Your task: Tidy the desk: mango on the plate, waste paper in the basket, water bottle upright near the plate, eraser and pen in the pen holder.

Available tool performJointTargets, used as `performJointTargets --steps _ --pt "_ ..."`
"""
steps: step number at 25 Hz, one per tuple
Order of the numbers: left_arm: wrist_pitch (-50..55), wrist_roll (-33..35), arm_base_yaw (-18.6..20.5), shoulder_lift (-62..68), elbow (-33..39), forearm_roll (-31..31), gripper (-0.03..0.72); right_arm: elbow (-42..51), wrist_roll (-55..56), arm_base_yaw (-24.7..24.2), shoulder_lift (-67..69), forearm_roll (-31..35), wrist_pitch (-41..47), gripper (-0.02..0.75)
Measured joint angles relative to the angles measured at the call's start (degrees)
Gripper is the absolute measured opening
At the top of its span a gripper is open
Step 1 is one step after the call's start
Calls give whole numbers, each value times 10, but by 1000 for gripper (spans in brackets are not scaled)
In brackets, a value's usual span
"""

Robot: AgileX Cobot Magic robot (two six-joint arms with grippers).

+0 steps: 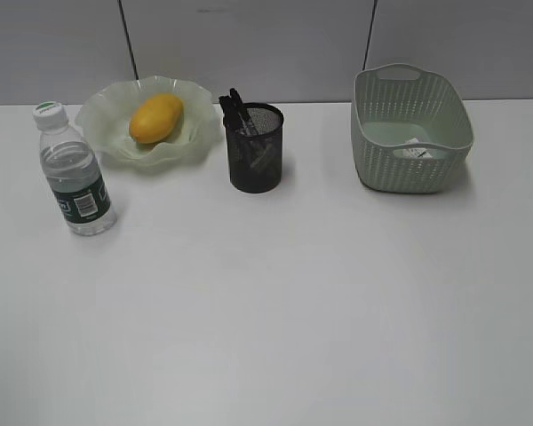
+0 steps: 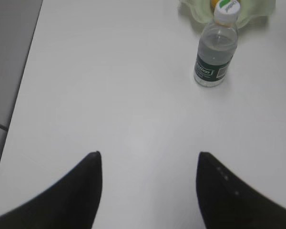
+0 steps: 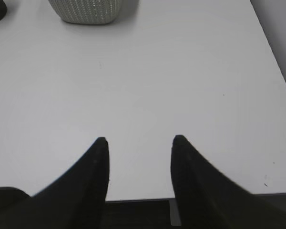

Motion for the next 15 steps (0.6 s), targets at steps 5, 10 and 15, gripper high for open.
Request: performJointTargets --steps 5,10,15 --pt "6 0 0 -121 67 -1 463 0 0 0 0 0 0 351" --pt "44 0 0 -190 103 -5 428 0 0 0 0 0 0 351" --pt "56 0 0 -239 140 -32 418 0 0 0 0 0 0 351"
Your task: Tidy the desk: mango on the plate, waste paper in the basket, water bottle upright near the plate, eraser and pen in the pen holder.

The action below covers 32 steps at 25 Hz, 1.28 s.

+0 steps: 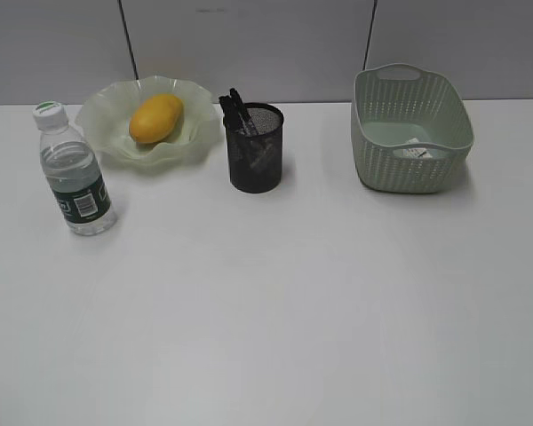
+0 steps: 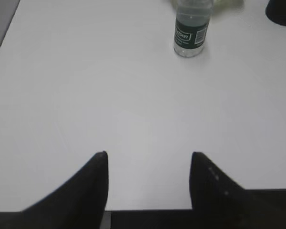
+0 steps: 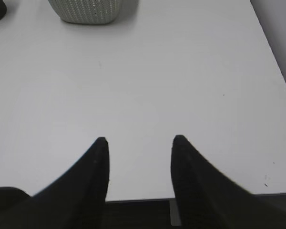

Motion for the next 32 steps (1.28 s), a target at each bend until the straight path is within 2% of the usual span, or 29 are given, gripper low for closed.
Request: performJointTargets --steps 9,18,25,32 --pt "-53 -3 0 -98 49 -8 417 0 0 0 0 0 0 351" --pt "-60 -18 -25 -101 52 -4 407 0 0 0 0 0 0 351" --pt "-60 -24 -25 -101 53 -2 401 0 0 0 -66 1 2 351" --pt "-60 -26 -25 -101 53 0 396 1 0 0 -71 3 1 351"
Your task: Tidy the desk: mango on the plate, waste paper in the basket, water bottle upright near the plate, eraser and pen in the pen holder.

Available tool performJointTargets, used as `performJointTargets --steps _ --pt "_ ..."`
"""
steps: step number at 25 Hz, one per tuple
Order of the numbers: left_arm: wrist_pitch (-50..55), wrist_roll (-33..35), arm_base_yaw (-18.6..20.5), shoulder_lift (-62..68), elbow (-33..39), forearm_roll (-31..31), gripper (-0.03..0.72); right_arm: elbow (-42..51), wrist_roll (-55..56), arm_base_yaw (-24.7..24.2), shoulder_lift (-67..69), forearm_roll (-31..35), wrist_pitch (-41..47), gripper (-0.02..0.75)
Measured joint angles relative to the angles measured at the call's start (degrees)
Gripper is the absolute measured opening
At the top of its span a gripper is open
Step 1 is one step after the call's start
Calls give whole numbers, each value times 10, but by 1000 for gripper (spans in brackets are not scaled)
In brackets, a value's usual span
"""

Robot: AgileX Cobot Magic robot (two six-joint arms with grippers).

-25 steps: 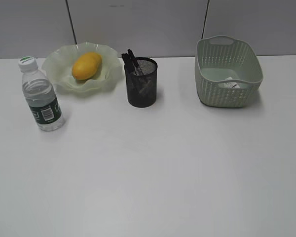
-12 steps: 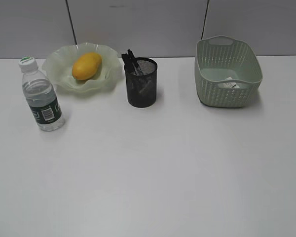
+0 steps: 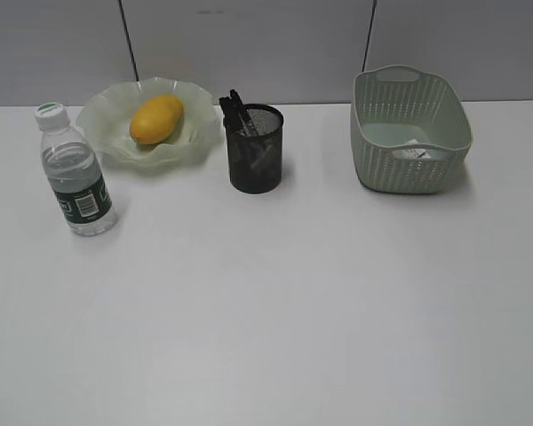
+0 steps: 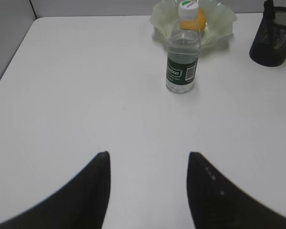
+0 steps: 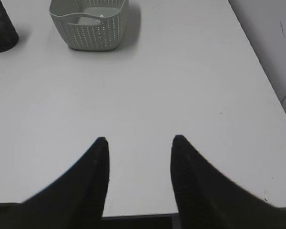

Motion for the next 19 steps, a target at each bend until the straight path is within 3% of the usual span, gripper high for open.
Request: performJointTargets --steps 19 --pt "-1 0 0 0 0 -7 385 0 1 0 0 1 0 351"
